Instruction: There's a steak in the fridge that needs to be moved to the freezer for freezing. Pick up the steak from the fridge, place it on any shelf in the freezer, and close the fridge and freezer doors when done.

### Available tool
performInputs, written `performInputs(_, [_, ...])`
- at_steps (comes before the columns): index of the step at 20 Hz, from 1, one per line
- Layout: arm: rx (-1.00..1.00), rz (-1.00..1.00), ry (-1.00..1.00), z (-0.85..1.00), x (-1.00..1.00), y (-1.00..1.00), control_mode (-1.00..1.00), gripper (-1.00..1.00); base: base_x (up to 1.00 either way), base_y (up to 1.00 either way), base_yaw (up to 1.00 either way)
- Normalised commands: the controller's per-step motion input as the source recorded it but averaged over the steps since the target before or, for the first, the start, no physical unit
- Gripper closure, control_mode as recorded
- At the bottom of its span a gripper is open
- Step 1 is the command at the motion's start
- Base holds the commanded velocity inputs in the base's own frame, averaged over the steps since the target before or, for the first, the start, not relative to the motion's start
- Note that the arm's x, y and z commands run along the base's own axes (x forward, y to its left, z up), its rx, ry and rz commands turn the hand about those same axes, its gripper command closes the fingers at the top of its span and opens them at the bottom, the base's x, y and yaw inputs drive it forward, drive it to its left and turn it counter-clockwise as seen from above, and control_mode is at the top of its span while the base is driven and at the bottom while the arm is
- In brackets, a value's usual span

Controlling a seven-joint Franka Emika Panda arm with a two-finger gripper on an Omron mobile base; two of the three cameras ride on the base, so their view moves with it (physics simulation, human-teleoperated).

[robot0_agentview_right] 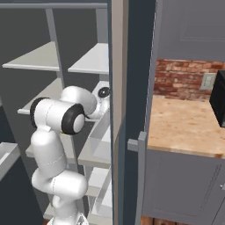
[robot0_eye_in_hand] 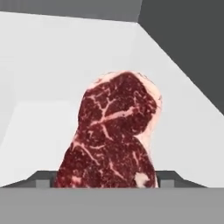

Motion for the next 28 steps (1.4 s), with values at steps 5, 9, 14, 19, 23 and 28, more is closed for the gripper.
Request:
performInputs(5, [0.01,0.04,0.04,-0.55,-0.58,-0.09,-1.0,1.0,0.0,0.0,0.0])
performInputs(9, [-0.01,0.0,-0.13,0.59,-0.84,0.17,-1.0,1.0,0.0,0.0,0.0])
performInputs(14, [0.0,0.0,-0.03,1.0,-0.98,0.2,-1.0,1.0,0.0,0.0,0.0])
performInputs(19, [0.0,0.01,0.1,0.84,-1.0,0.47,-1.0,1.0,0.0,0.0,0.0])
performInputs(23, [0.0,0.04,0.19,0.79,-0.96,0.71,-1.0,1.0,0.0,0.0,0.0])
performInputs(28, [0.0,0.06,0.21,0.8,-0.89,0.54,-1.0,1.0,0.0,0.0,0.0])
